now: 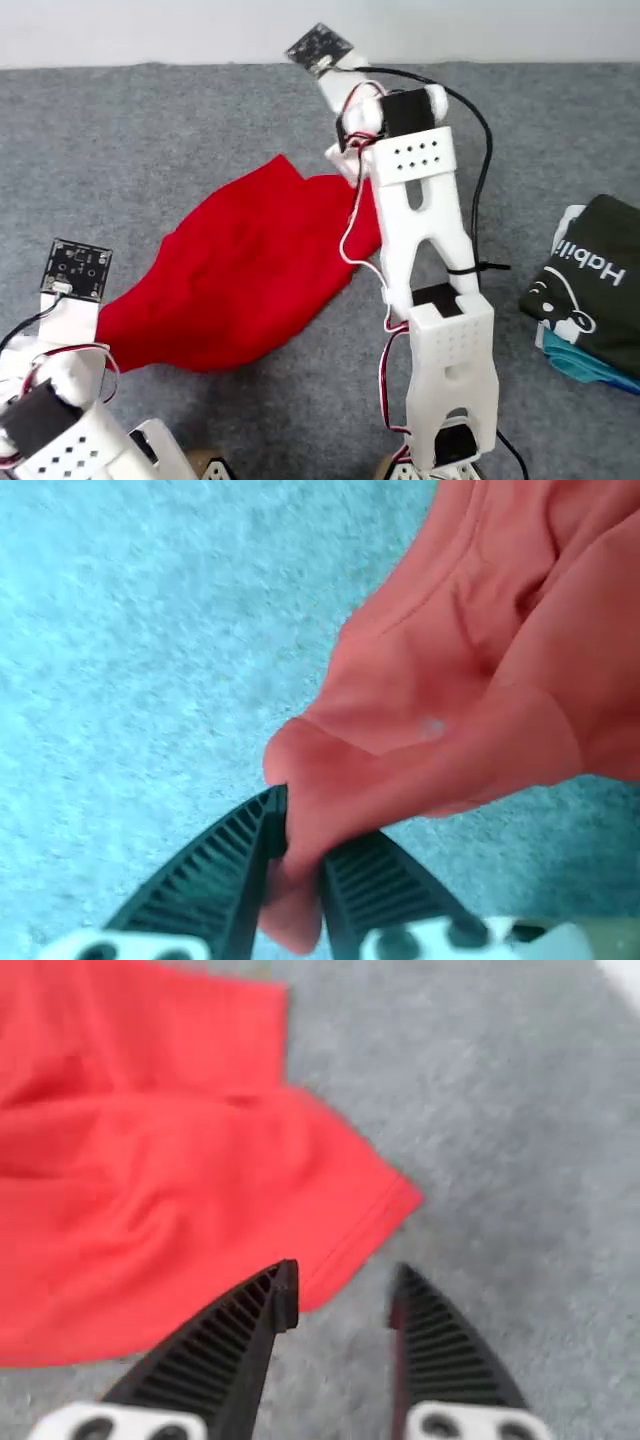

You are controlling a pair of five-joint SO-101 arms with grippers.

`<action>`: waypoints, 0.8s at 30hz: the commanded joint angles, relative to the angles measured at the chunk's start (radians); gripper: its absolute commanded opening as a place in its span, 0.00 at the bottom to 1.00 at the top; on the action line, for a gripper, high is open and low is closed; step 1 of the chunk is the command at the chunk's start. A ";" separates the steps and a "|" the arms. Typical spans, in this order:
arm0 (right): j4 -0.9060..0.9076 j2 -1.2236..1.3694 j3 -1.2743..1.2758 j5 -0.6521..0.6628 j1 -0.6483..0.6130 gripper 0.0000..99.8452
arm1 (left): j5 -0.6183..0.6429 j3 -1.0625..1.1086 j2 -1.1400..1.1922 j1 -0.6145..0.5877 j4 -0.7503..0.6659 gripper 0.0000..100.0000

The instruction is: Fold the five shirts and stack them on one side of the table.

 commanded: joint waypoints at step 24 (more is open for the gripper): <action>-0.355 0.196 0.370 0.043 -0.302 0.01 | 0.020 0.162 -0.006 -0.003 -0.166 0.01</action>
